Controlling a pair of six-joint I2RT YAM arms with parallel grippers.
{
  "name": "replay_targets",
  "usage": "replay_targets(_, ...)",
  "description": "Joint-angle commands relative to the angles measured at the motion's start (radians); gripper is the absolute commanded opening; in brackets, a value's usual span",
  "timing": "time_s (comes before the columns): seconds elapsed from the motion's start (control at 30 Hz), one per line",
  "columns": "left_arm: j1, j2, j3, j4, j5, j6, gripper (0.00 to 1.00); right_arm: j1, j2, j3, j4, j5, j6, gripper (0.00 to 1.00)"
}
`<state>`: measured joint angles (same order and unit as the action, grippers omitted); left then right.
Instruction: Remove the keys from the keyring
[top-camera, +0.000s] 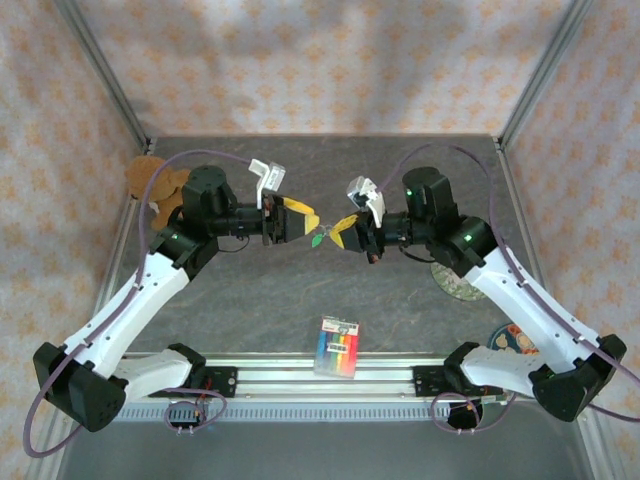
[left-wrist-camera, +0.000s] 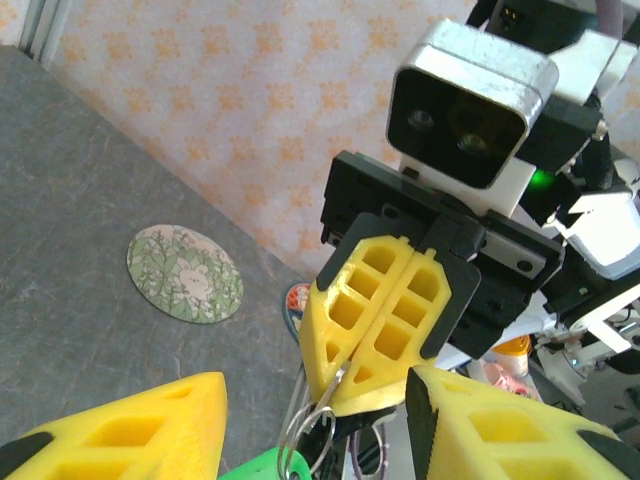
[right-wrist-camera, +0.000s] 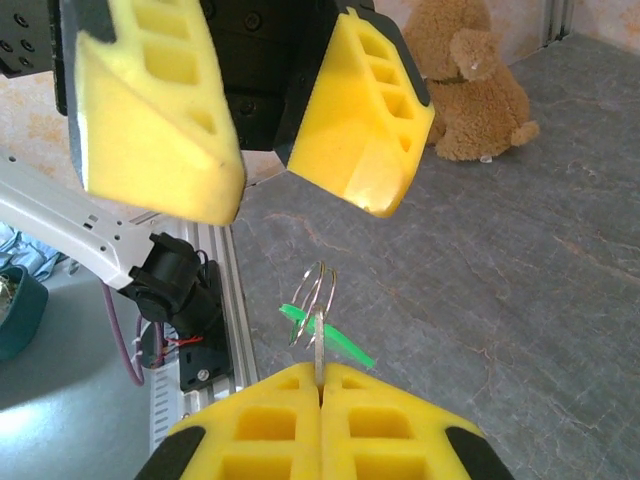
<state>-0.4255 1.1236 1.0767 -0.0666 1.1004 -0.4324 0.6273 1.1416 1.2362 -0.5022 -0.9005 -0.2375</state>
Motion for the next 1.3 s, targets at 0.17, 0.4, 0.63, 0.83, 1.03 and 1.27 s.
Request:
replay_targets(0.17, -0.019, 0.017, 0.041, -0.091, 0.036, 0.079, 0.47, -0.012, 0.010, 0.046, -0.015, -0.041, -0.013, 0.00)
replay_targets(0.4, -0.038, 0.033, 0.062, -0.130, 0.035, 0.107, 0.34, -0.015, 0.012, 0.049, -0.024, -0.037, -0.013, 0.00)
replay_targets(0.63, -0.045, 0.038, 0.070, -0.144, 0.036, 0.118, 0.23, -0.024, 0.009, 0.053, -0.028, -0.044, -0.010, 0.00)
replay_targets(0.83, -0.052, 0.039, 0.072, -0.144, 0.035, 0.121, 0.10, -0.027, 0.006, 0.054, -0.029, -0.045, -0.010, 0.00)
replay_targets(1.03, -0.052, 0.033, 0.060, -0.109, 0.012, 0.098, 0.00, -0.027, -0.008, 0.047, -0.013, -0.032, -0.010, 0.00)
replay_targets(1.27, -0.045, 0.016, 0.008, 0.042, -0.031, -0.005, 0.00, -0.022, -0.063, -0.042, 0.102, 0.002, 0.017, 0.00)
